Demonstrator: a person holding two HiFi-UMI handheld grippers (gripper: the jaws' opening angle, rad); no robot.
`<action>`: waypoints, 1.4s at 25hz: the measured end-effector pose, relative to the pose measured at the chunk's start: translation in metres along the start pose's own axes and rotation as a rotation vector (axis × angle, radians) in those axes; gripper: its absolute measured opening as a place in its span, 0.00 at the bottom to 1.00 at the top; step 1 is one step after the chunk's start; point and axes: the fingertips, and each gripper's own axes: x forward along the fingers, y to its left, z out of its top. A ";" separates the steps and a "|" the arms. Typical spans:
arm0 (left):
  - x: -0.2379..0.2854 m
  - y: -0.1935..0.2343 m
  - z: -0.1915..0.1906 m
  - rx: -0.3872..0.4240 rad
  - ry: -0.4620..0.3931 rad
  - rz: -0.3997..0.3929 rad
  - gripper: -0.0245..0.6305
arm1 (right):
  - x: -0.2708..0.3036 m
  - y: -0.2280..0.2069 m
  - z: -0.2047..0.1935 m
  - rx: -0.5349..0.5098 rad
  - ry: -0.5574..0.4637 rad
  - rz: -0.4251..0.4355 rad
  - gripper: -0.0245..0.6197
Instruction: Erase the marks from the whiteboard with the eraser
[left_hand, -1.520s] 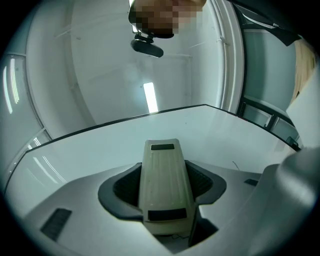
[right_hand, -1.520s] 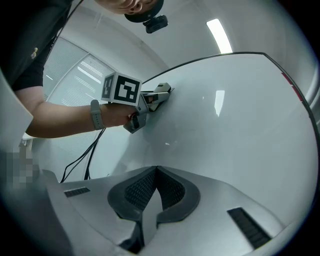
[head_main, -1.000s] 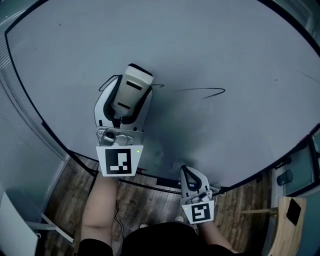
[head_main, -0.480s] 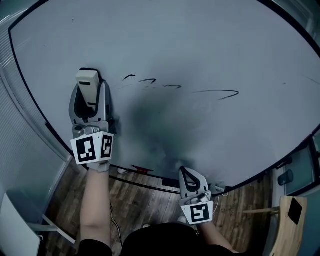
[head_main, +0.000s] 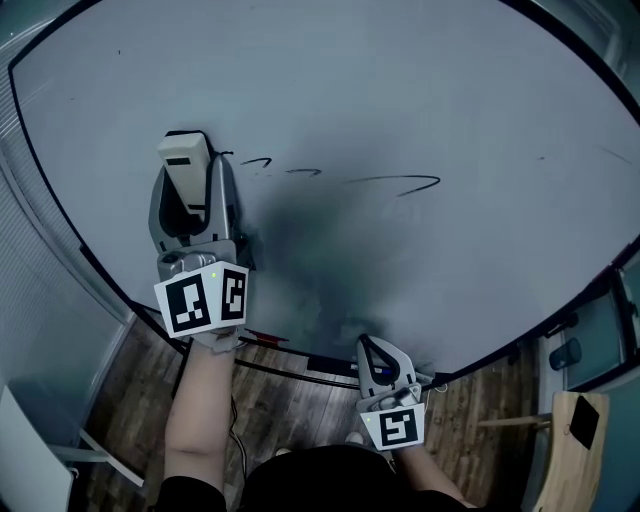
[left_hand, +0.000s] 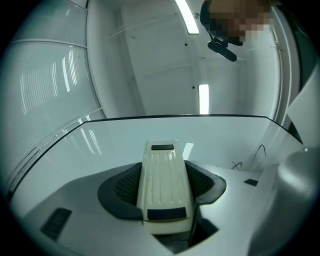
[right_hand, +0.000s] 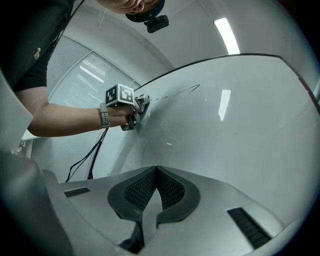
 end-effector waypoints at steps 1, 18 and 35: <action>0.001 -0.013 0.003 0.015 -0.002 -0.013 0.44 | -0.004 -0.005 0.000 -0.001 0.000 -0.002 0.08; 0.001 -0.120 0.016 0.135 0.005 -0.210 0.44 | -0.032 -0.036 -0.012 0.003 0.016 -0.004 0.08; -0.012 -0.031 -0.026 0.165 0.364 -0.305 0.44 | -0.010 0.024 -0.004 0.013 0.008 0.068 0.08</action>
